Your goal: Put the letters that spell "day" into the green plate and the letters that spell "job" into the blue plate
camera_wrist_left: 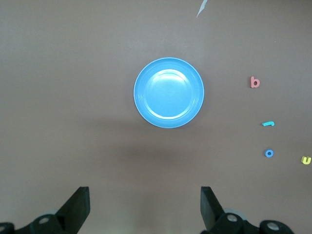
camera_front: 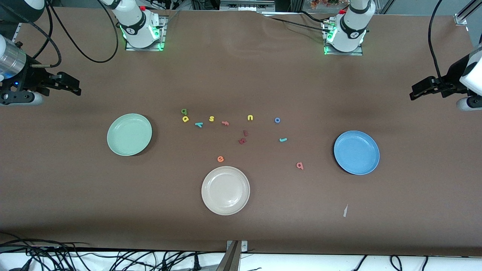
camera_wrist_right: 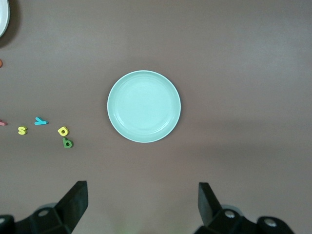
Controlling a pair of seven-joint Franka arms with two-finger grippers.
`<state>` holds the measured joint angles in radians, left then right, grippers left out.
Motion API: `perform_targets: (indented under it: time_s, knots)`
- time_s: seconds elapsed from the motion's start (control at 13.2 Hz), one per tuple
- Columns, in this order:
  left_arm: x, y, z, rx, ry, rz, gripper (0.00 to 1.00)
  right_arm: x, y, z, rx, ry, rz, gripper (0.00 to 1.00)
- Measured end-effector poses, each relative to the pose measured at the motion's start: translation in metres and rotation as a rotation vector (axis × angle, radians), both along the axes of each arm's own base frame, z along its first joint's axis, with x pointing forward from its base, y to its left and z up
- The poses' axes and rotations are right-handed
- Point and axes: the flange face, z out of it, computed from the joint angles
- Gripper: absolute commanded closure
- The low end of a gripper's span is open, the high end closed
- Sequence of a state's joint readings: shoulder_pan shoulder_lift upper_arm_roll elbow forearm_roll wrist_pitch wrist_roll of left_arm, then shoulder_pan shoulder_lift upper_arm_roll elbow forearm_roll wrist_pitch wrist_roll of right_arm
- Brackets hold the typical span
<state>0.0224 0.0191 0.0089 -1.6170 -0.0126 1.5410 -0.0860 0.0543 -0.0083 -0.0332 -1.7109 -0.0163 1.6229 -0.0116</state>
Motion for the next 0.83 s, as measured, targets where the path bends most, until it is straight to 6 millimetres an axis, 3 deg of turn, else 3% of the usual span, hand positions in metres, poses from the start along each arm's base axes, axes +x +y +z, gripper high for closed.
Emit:
perform_targets:
  time_s: [0.38, 0.83]
  knots:
    - [-0.001, 0.000, 0.001, 0.000, 0.008, 0.000, 0.00, 0.000, 0.000, 0.000, 0.000, 0.001, 0.000, 0.00]
    - [-0.002, 0.015, 0.001, 0.000, 0.007, 0.024, 0.00, 0.002, 0.000, -0.006, -0.001, 0.013, 0.000, 0.00]
